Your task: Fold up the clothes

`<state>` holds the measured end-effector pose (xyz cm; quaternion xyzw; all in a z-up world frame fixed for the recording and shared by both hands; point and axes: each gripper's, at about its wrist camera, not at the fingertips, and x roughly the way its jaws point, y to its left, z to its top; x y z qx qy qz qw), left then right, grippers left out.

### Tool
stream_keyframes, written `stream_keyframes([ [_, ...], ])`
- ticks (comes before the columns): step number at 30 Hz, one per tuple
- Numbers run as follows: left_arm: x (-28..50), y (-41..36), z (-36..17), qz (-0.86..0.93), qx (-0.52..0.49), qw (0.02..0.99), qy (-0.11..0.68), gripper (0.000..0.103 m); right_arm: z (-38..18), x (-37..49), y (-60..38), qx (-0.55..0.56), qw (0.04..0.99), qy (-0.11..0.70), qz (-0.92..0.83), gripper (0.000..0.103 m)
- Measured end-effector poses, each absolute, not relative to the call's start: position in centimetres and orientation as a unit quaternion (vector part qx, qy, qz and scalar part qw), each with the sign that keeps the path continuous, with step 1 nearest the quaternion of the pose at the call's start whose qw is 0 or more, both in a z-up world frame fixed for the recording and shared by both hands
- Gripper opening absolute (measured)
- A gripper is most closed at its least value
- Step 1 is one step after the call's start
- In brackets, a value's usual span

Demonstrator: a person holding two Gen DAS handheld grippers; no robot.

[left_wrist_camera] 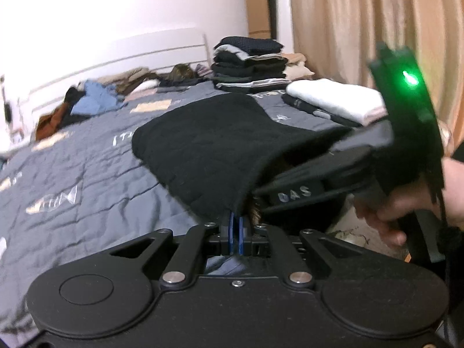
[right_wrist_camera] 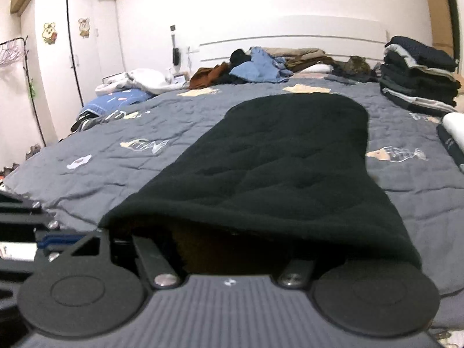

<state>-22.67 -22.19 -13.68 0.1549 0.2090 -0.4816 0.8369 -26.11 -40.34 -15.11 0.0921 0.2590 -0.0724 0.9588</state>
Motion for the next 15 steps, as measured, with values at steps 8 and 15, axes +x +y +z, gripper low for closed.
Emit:
stream_keyframes([
  [8,-21.2,-22.2,-13.8,-0.475,0.13,0.837,0.238,0.003,-12.1,-30.8,-40.1,0.115,0.946,0.3,-0.033,0.066],
  [15,-20.0,-21.9,-13.7,-0.473,0.091,0.833,0.272,0.003,-13.1,-32.6,-43.1,0.299,0.903,0.301,0.064,0.06],
])
